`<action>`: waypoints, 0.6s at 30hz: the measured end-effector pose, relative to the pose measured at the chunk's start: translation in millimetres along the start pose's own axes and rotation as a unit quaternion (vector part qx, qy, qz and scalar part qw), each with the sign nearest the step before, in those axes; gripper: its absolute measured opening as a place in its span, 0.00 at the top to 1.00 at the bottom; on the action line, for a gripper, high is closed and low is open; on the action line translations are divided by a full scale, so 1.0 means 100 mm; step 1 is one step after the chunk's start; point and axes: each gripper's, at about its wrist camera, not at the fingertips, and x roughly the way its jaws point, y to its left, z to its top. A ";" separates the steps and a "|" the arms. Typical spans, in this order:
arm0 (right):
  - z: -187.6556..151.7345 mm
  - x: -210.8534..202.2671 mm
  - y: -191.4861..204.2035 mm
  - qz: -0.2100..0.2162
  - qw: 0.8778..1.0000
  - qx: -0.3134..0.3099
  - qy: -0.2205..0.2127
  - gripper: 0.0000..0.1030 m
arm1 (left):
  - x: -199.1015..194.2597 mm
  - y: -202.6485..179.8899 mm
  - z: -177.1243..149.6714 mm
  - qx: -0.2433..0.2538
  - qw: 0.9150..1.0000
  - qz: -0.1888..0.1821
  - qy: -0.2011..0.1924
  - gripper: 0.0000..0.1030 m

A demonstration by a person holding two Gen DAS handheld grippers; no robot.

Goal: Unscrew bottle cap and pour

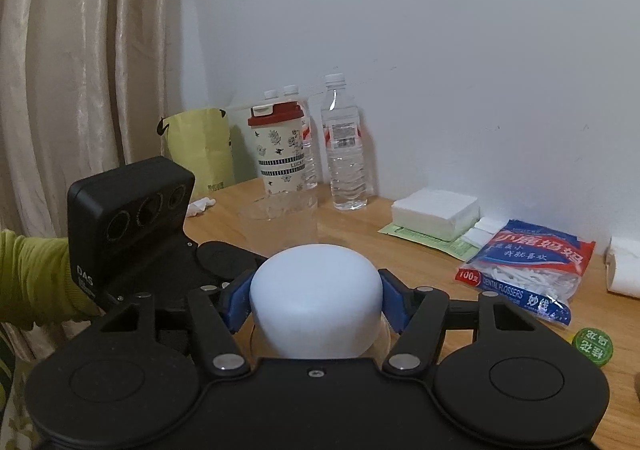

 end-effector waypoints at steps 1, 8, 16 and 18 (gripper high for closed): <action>-0.01 -0.01 0.03 -0.009 1.000 -0.001 -0.004 0.33 | 0.06 0.04 -0.02 -0.001 1.000 0.000 0.000 0.23; -0.07 -0.12 0.24 -0.058 0.996 0.029 -0.056 0.19 | 0.13 0.06 -0.03 -0.013 1.000 0.014 0.006 0.22; -0.22 -0.32 0.40 -0.105 0.982 0.056 -0.148 0.14 | 0.10 0.10 -0.08 -0.031 0.999 0.027 0.004 0.21; -0.25 -0.30 0.50 -0.100 0.985 0.022 -0.141 0.14 | 0.08 0.13 -0.08 -0.036 0.999 0.027 0.000 0.12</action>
